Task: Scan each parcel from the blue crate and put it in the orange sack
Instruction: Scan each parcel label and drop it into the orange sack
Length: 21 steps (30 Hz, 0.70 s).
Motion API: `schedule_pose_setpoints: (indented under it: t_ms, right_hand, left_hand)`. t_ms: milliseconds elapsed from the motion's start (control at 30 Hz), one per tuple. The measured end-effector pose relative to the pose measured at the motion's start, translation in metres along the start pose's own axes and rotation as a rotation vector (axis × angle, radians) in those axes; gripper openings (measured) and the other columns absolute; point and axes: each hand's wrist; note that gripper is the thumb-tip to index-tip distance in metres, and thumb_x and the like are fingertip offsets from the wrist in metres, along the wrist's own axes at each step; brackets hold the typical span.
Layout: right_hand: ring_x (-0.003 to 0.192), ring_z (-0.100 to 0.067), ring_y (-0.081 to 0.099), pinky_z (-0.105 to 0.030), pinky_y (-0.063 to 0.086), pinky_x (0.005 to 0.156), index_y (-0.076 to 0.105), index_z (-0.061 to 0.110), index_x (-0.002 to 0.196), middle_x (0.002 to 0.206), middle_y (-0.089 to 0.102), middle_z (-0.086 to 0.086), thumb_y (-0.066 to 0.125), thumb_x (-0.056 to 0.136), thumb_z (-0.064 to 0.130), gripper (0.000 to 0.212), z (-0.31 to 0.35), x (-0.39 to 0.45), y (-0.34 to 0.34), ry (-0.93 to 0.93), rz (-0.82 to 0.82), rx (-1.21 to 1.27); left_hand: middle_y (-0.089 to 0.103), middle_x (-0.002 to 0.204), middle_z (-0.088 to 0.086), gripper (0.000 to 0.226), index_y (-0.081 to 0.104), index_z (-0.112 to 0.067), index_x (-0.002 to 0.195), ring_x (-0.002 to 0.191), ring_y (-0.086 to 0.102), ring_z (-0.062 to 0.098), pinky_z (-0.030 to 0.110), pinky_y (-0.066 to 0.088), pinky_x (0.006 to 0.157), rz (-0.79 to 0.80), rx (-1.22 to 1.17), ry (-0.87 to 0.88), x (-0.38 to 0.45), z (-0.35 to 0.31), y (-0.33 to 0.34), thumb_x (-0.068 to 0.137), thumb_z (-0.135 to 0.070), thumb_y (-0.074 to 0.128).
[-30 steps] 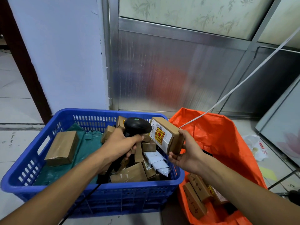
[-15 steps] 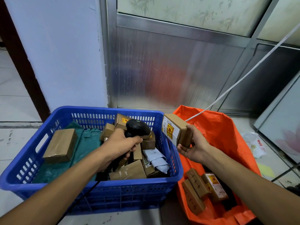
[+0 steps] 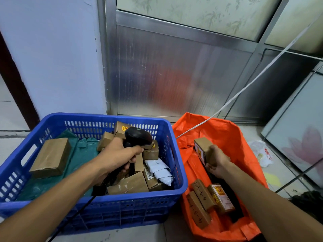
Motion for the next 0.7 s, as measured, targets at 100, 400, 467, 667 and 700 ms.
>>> schedule_pose_setpoints:
  t_ms: [100,400,467,667,700]
  right_hand:
    - [0.060,-0.025,0.051,-0.033,0.045,0.053,0.053,0.004,0.082,0.078,0.055,-0.018,0.071,0.085,0.030,0.032,-0.015,0.012,-0.004,-0.028,-0.058,-0.099]
    - [0.072,-0.029,0.059,-0.035,0.054,0.063,0.056,0.004,0.107,0.099,0.060,-0.018,0.073,0.080,0.038,0.047,-0.082,0.038,-0.012,0.041,-0.059,-0.320]
    - [0.068,-0.027,0.058,-0.029,0.048,0.056,0.059,0.005,0.100,0.096,0.061,-0.018,0.075,0.077,0.041,0.046,-0.103,0.037,-0.013,0.085,-0.036,-0.277]
    - [0.072,-0.025,0.050,-0.030,0.038,0.056,0.058,0.005,0.100,0.084,0.055,-0.013,0.069,0.089,0.029,0.030,-0.135,0.040,-0.025,0.171,-0.033,-0.232]
    - [0.074,-0.026,0.050,-0.030,0.037,0.056,0.058,0.003,0.107,0.086,0.055,-0.014,0.068,0.090,0.030,0.033,-0.137,0.043,-0.027,0.175,-0.041,-0.241]
  left_hand:
    - [0.058,0.062,0.006,0.018,0.066,0.000,0.088,0.044,0.045,0.015,0.025,0.039,0.042,0.003,-0.006,-0.001,0.002,0.001,0.001,0.094,-0.017,0.067]
    - [0.058,0.063,0.007,0.017,0.067,0.000,0.089,0.044,0.045,0.016,0.025,0.039,0.042,-0.004,-0.019,-0.027,0.007,0.002,0.002,0.093,-0.017,0.068]
    - [0.058,0.062,0.006,0.017,0.066,-0.001,0.088,0.044,0.045,0.016,0.025,0.039,0.042,-0.009,-0.019,-0.031,0.007,0.002,0.002,0.093,-0.018,0.068]
    - [0.057,0.064,0.009,0.022,0.065,-0.002,0.085,0.046,0.045,0.017,0.026,0.040,0.045,-0.002,-0.018,-0.061,0.006,0.003,0.001,0.094,-0.022,0.069]
    - [0.057,0.064,0.009,0.022,0.065,-0.002,0.085,0.046,0.045,0.017,0.025,0.039,0.045,-0.001,-0.023,-0.063,0.007,0.002,0.001,0.094,-0.022,0.069]
Point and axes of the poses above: each hand's wrist, its own x-axis towards the middle knuckle, its own y-axis out of the palm, z = x × y
